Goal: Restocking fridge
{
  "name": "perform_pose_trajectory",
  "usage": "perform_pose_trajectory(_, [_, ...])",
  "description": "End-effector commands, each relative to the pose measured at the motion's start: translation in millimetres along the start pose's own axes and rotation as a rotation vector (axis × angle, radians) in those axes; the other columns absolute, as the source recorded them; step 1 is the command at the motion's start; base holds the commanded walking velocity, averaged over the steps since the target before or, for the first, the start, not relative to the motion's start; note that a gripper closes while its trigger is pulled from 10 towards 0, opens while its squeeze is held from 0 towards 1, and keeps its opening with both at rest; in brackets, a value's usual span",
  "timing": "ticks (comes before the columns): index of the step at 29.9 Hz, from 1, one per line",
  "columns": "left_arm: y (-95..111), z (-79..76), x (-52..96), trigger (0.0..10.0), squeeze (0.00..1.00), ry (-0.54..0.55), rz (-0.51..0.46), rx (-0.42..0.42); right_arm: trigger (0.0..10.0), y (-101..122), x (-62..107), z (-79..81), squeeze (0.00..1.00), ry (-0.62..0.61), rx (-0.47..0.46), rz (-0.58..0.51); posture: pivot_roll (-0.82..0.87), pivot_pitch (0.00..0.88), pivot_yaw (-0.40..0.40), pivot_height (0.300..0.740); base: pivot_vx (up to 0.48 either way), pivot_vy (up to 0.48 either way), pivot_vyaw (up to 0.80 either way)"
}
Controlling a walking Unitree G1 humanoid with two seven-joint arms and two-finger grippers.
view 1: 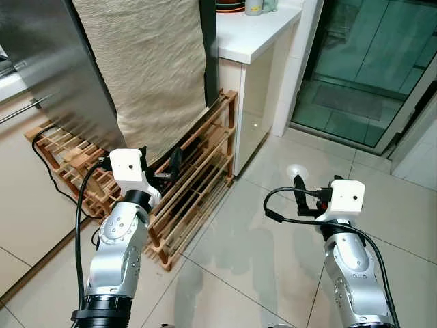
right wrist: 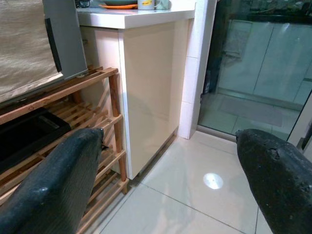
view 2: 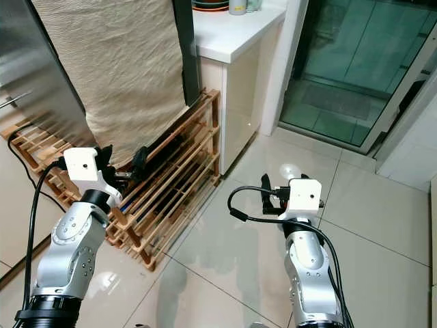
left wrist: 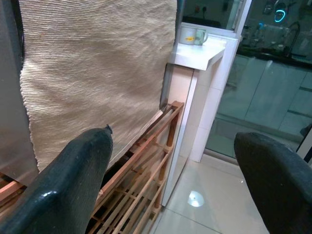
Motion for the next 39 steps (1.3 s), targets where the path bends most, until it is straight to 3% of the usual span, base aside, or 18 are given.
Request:
perform_pose_trajectory(1, [5,0.7,-1.5,10.0,0.00,0.003,-0.011,-0.008,10.0,8,-2.0,-0.2,0.00,0.001,0.005,-0.025,-0.02,0.000,0.062,0.740,0.000,0.000,0.00])
perform_pose_trajectory(9, [5,0.7,-1.5,10.0,0.00,0.003,-0.011,-0.008,10.0,8,-2.0,-0.2,0.00,0.001,0.005,-0.025,-0.02,0.000,0.062,0.740,0.000,0.000,0.00])
perform_pose_trajectory(10, [3,-1.2,-0.4,10.0,0.00,-0.003,-0.002,-0.010,10.0,7,-2.1,1.5,0.00,0.008,0.027,-0.019,0.00,0.000,0.000,0.740,0.000,0.000,0.00])
perform_pose_trajectory(11, [-8,-5.8,-10.0,10.0,0.00,-0.020,0.048,-0.016,10.0,8,-12.3,6.8,0.00,0.041,0.020,-0.004,-0.06,0.000,0.052,0.740,0.000,0.000,0.00])
perform_pose_trajectory(14, [-23,-12.3,-23.4,10.0,0.00,-0.045,0.116,-0.028,10.0,12,-26.7,11.2,0.00,0.071,-0.013,0.013,-0.06,0.000,0.056,0.740,0.000,0.000,0.00])
perform_pose_trajectory(23, [-19,-13.1,-24.8,10.0,0.00,-0.060,0.094,-0.058,10.0,10,-28.0,9.2,0.00,0.059,-0.018,0.018,-0.06,0.000,0.054,0.740,0.000,0.000,0.00])
perform_pose_trajectory(31, [-18,-11.2,-26.5,10.0,0.00,-0.049,0.077,-0.038,10.0,9,-30.7,11.8,0.00,0.080,-0.012,0.022,-0.05,0.000,0.046,0.740,0.000,0.474,0.00])
perform_pose_trajectory(39, [-18,-11.4,-27.2,10.0,0.00,-0.047,0.070,-0.042,10.0,9,-31.5,13.1,0.00,0.091,-0.010,0.026,-0.05,0.000,0.044,0.740,0.000,0.480,0.64])
Point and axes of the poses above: a point about 5 cm out from each wrist's last joint towards the gripper, its own x axis pointing back from the gripper into the wrist, its own y axis along the axis of the wrist's last joint, z = x × y, the point moved 4 cm from there along -x, pointing out of the wrist towards the gripper, and after that the axes turned 8 degrees about x, right-handed, at the moved point
